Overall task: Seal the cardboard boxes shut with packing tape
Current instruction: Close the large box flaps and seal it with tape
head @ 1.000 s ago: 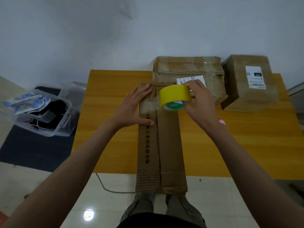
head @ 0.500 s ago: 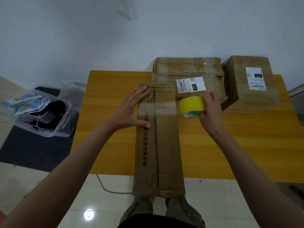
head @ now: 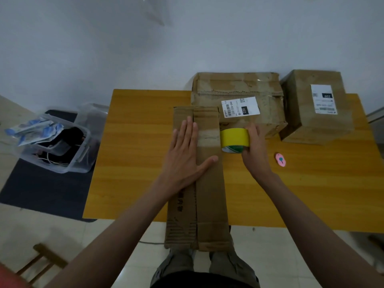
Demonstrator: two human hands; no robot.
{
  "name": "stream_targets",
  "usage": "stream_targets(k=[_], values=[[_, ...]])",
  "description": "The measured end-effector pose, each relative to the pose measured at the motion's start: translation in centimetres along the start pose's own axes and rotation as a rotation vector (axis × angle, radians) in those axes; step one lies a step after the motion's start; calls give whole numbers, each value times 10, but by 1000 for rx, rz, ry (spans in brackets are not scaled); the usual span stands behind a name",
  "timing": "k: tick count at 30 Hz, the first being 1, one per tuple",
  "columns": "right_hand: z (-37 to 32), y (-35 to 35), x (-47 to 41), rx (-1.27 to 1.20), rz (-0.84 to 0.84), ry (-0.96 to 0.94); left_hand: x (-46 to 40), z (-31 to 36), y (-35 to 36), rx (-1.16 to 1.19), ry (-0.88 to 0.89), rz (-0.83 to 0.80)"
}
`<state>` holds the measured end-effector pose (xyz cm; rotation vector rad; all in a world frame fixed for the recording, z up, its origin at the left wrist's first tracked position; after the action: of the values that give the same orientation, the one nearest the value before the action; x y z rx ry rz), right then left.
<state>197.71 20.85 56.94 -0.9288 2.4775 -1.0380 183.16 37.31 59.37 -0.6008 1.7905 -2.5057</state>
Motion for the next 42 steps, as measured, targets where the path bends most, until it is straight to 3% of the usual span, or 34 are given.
stream_targets(k=[4, 12, 14, 16, 20, 22, 25, 31, 37, 42], values=[[3, -1, 3, -12, -8, -9, -5, 11, 4, -55, 71, 15], [23, 2, 5, -100, -39, 17, -14, 22, -5, -47, 23, -17], [29, 1, 6, -124, -61, 10, -26, 38, -15, -50, 122, 2], [32, -1, 4, -170, -104, -14, -42, 59, -28, 8, 239, -92], [47, -4, 3, -308, -262, -21, -84, 80, -40, 58, 268, -355], [62, -9, 5, -287, -250, 84, -97, 81, -43, 17, 285, -383], [108, -16, 7, -59, -146, 404, -100, 80, -47, -4, 287, -412], [189, -21, 14, 183, -398, 747, -107, 70, -41, 34, 291, -371], [235, -12, 13, 182, -432, 814, -109, 71, -37, 57, 334, -360], [231, 1, 17, 230, -473, 730, -115, 71, -37, 82, 325, -374]])
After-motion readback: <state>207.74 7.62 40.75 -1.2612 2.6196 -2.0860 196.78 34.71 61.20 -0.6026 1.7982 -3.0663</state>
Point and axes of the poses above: each hand's wrist, its own x-axis away from the middle knuckle, its own y-axis out of the palm, z = x × y, the point moved 3 cm from there along -x, towards the middle knuckle, and after that the axes turned 11 degrees about -z, right-handed, at the moved point
